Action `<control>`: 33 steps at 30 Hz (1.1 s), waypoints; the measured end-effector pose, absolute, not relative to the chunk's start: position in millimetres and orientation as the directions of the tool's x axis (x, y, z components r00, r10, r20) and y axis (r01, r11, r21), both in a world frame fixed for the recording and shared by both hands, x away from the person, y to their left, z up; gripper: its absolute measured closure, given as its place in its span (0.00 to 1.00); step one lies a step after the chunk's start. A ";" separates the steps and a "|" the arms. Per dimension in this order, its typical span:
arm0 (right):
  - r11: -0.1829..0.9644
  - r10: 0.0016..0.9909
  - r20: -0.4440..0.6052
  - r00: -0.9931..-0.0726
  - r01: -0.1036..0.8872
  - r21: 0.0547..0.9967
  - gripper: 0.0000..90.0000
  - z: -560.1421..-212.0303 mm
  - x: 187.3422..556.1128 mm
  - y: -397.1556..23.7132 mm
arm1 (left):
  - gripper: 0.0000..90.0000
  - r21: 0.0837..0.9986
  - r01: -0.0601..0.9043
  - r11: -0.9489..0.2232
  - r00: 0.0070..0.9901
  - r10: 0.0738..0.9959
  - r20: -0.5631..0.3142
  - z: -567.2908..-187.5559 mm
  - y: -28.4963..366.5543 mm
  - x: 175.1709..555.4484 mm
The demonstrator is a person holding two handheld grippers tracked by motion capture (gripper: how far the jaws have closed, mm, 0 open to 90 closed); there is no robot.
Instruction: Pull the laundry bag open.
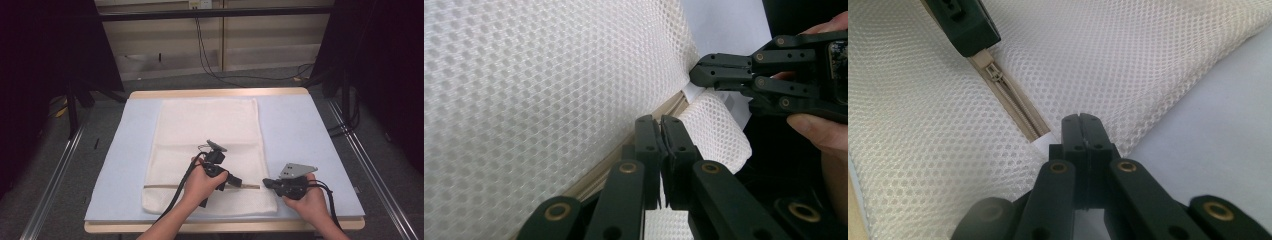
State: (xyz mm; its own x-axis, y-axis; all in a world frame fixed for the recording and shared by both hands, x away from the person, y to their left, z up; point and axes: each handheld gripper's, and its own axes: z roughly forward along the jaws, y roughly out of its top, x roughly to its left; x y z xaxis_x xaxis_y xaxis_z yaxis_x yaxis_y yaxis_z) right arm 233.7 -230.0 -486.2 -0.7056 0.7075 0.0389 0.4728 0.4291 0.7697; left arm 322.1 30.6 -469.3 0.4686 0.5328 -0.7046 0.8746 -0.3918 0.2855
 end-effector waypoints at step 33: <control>0.401 0.717 0.074 -0.693 0.498 0.769 1.00 -486.7 235.0 -231.8 | 0.97 0.277 0.896 -0.347 0.433 0.542 -0.720 -463.5 63.2 320.3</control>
State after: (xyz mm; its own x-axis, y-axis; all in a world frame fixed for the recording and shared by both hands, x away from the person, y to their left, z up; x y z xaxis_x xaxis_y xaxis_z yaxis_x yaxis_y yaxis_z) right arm 235.0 -231.8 -486.7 -0.6928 0.7173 0.0744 0.4982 0.4014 0.7686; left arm 320.3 63.2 -463.5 0.4329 0.5419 -0.7204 0.8958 -0.3474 0.2771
